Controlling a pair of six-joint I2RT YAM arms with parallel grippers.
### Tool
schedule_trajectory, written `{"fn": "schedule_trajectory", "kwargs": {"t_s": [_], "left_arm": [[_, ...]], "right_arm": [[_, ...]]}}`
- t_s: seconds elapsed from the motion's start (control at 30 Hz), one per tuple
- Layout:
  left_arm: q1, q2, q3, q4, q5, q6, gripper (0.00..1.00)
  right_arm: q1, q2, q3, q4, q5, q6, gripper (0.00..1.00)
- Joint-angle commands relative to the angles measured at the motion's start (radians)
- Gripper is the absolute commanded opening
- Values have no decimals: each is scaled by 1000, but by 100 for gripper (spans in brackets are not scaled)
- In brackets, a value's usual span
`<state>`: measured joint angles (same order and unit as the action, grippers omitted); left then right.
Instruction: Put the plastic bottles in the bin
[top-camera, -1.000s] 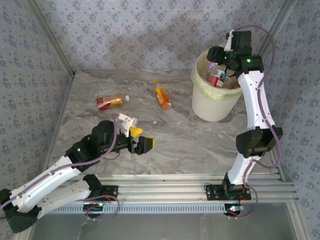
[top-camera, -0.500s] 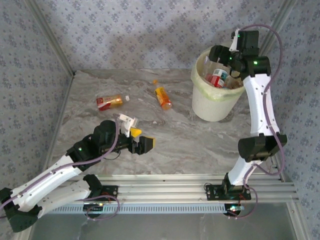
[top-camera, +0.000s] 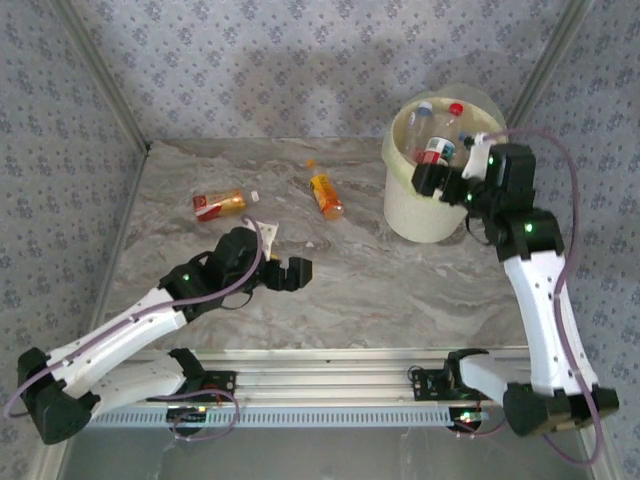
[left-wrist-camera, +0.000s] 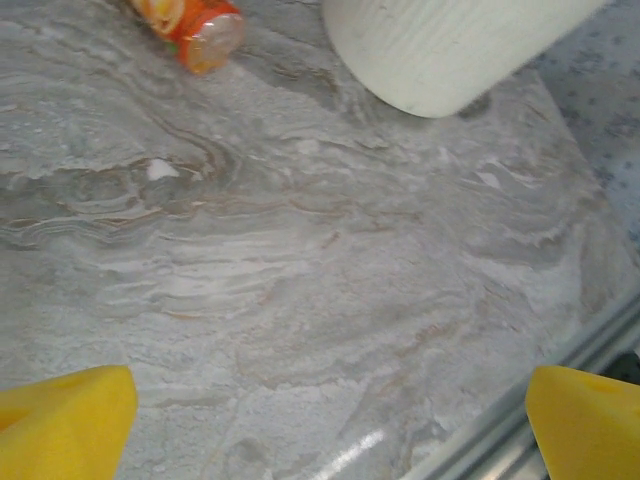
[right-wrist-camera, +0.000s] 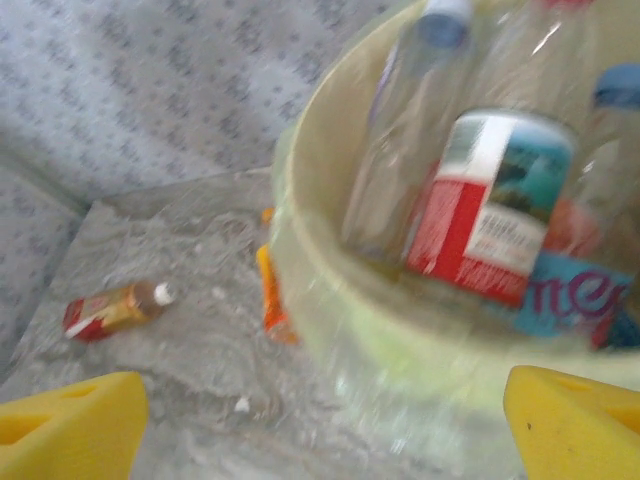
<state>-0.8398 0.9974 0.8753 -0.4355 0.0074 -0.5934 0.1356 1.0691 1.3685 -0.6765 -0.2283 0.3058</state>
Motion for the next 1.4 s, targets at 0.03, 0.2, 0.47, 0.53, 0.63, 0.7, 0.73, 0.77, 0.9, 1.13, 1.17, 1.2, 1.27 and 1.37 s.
{"fn": "schedule_trajectory", "kwargs": {"t_s": [0.03,0.2,0.47,0.53,0.63,0.7,0.73,0.77,0.9,1.13,1.17,1.2,1.27,1.37], "left_arm": [[82,98,69,-3,29,-48,100],[162,249,170,3,85,-66,100],[233,536,376,-6,124,-142,100],[240,617,440,-14,142,-153,100],[245,736,542,-49,141,-152,100],[246,808,605,-63,138,-150,100],[249,845,635,-70,135,-150,100],[252,880,660,-70,134,-151,100],[274,996,729,-45,138,-157,100],[303,1125,801,33,203,-173,100],[305,1139,806,50,216,-181,100],[306,1149,809,67,226,-188,100],[306,1166,811,108,251,-202,100],[307,1182,809,155,274,-220,100]], "right_arm": [[88,-141,-147,57,-47,47,98],[234,-254,-294,59,51,81,100],[454,-313,-433,53,244,136,100],[512,-322,-460,55,290,153,100],[589,-328,-491,55,359,174,100],[629,-328,-502,48,392,186,100],[649,-330,-508,45,407,193,100],[667,-330,-514,46,419,200,100],[712,-330,-530,36,450,221,100],[753,-343,-537,-5,494,243,100],[753,-345,-540,-7,495,245,100],[756,-347,-542,-10,495,247,100],[757,-348,-545,-11,498,253,100],[763,-348,-548,-16,499,260,100]]}}
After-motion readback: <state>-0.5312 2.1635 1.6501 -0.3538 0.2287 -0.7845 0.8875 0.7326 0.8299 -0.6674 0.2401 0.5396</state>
